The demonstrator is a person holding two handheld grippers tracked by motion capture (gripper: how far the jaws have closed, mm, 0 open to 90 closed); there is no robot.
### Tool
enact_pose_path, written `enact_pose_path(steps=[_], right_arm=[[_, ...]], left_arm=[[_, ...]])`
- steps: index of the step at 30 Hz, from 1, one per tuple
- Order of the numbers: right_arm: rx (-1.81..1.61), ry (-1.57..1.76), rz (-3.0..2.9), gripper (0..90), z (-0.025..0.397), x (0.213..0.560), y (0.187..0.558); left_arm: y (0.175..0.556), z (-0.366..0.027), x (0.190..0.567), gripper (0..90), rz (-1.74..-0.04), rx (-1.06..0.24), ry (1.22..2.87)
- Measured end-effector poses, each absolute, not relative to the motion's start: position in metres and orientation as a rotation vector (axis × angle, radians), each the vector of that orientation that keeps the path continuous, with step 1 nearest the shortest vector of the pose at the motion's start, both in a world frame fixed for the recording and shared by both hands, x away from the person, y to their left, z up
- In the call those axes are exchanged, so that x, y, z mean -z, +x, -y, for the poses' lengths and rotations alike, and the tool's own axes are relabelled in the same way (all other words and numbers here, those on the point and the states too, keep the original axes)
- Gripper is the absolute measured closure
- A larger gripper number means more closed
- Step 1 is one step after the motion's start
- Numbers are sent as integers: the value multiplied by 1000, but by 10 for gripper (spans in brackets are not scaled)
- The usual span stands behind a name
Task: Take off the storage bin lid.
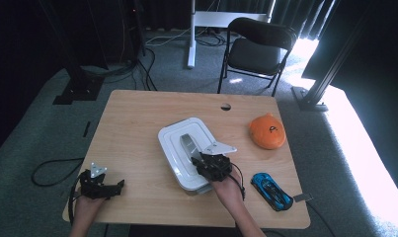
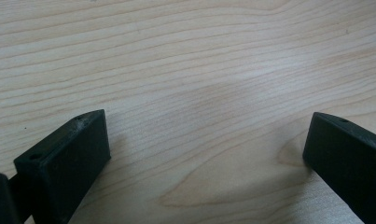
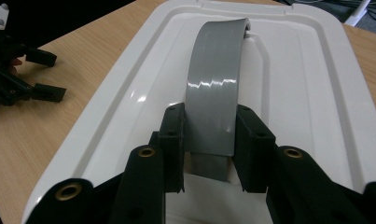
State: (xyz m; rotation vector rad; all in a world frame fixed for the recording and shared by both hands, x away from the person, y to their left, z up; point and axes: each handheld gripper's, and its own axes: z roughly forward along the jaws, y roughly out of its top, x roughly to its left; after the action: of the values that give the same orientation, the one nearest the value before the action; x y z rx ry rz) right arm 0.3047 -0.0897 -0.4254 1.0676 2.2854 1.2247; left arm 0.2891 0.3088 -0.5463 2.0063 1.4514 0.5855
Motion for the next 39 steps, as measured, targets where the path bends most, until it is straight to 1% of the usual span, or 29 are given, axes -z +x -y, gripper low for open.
enact_pose_path(steps=[8, 23, 39], right_arm=[[-1317, 1100, -2280, 675, 99, 415, 305], [-1309, 1067, -2208, 675, 110, 388, 312], [-1281, 1124, -2137, 675, 125, 377, 342]], left_arm=[[289, -309, 546, 9, -1452, -585, 2006], [289, -309, 546, 9, -1453, -587, 2006], [289, -309, 547, 9, -1450, -591, 2003]])
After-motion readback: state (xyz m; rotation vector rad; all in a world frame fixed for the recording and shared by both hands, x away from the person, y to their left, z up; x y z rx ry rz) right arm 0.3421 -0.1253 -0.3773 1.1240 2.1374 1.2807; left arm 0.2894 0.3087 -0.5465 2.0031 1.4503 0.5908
